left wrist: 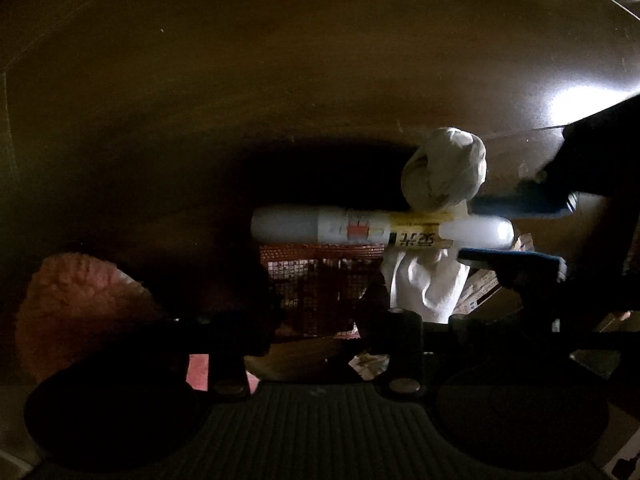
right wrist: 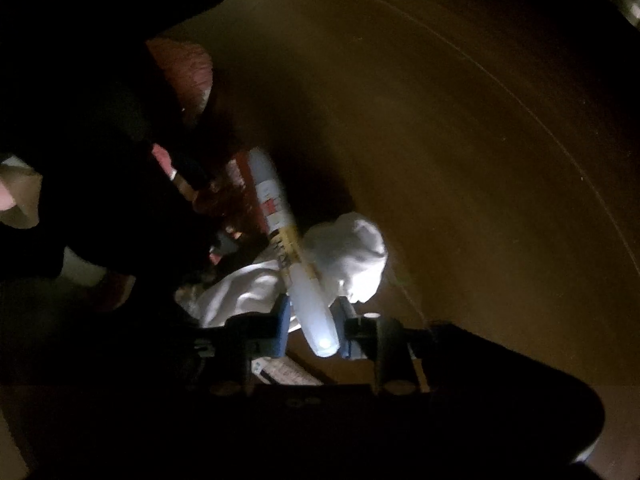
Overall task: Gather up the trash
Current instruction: 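Grasp the red mesh snack bag with left gripper while right grasps the white tube, then lift the mesh bag and white tube up over the teal bin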
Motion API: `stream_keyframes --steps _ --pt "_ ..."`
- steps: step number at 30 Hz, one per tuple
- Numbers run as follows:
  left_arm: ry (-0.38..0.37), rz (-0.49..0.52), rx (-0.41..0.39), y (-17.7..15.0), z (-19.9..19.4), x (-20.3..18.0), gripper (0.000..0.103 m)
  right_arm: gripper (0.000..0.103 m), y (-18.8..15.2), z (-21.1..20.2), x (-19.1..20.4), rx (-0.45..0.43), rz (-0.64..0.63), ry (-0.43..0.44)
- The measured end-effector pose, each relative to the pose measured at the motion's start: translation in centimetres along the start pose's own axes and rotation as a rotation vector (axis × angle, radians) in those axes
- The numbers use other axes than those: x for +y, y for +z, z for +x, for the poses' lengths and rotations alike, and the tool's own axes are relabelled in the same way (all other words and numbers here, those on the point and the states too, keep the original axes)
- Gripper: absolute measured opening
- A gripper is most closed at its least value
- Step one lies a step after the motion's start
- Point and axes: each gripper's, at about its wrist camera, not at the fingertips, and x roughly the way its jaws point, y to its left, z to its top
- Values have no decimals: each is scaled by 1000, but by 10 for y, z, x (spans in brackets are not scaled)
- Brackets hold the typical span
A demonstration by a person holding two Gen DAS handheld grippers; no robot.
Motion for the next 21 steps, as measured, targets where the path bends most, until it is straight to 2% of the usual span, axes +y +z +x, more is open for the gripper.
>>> stream_keyframes --steps 9,13,21 --pt "-22 -14 -42 -1 -42 9 36 16 -10 -46 -1 -62 175 45" --pt "-19 -11 -86 -6 -85 15 36 16 -17 -86 3 -102 244 54" --pt "1 -27 -203 -31 -169 8 36 16 -28 -178 29 -233 359 -10"
